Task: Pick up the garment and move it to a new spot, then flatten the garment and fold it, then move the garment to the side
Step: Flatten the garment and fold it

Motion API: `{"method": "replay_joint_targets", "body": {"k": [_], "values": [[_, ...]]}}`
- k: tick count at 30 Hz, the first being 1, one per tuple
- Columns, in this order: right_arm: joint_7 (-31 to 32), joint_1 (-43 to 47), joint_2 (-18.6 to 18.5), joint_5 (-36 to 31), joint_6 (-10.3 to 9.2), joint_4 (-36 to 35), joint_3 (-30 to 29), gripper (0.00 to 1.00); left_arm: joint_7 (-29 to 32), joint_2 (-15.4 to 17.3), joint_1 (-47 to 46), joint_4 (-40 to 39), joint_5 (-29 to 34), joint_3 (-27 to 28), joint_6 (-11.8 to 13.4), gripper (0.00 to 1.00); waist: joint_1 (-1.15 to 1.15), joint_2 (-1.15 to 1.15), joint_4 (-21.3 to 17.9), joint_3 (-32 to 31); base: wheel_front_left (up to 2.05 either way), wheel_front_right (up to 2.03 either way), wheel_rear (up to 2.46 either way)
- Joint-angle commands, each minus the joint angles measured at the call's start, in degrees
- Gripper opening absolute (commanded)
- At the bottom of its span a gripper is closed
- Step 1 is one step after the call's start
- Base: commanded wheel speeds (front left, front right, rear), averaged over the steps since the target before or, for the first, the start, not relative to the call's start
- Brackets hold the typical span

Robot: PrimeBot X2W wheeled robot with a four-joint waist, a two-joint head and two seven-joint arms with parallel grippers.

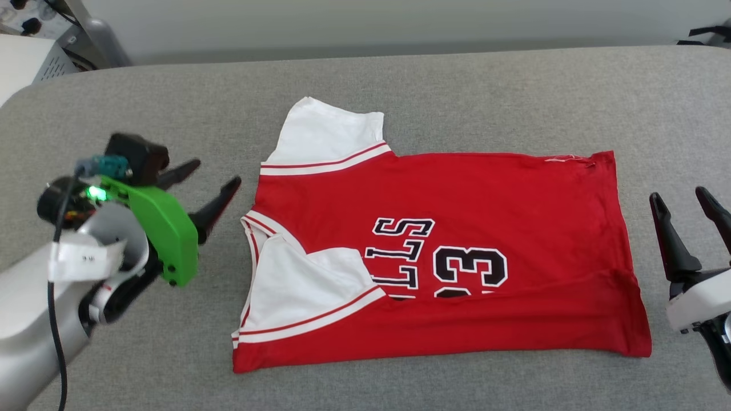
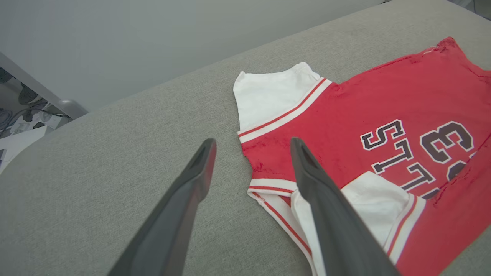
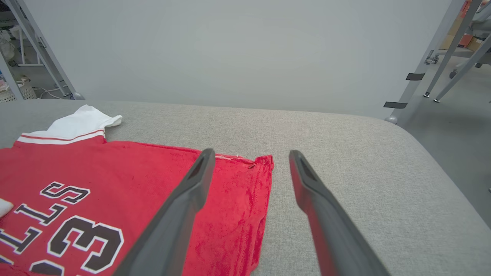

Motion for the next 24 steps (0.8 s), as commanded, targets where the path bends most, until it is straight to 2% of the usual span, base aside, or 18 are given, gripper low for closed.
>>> {"method": "replay_joint_targets", "body": {"k": [1,5,10,20,24], "values": [[-0.75,0.42,1.42,-1.65,-0.04,-2.06,-0.77,1.0,0.13,-0.52,-2.48,0.7,0.56,0.69,-0.34,1.0,0.0,0.0,-1.16,1.94,0.0,0.0,0.0],[-0.23,0.32,5.01,-5.1,-0.04,-7.95,-1.35,1.0,2.71,-2.49,-8.32,3.77,-0.73,2.52,-2.24,1.0,0.0,0.0,-2.99,5.27,0.0,0.0,0.0],[1.19,-0.88,7.03,-7.5,-0.04,-13.83,0.62,1.0,10.21,-4.5,-17.03,9.59,-1.77,2.98,-5.36,1.0,0.0,0.0,-5.53,10.57,0.0,0.0,0.0],[1.67,-5.16,8.13,-8.39,-0.04,-18.16,4.61,1.0,30.84,-9.65,-31.35,21.26,-4.64,0.5,-8.04,1.0,0.0,0.0,-9.36,18.53,0.0,0.0,0.0],[1.49,-7.34,7.95,-8.4,-0.04,-18.58,5.49,1.0,35.41,-11.76,-35.61,24.06,-3.29,-1.2,-8.51,1.0,0.0,0.0,-10.48,21.36,0.0,0.0,0.0]]}}
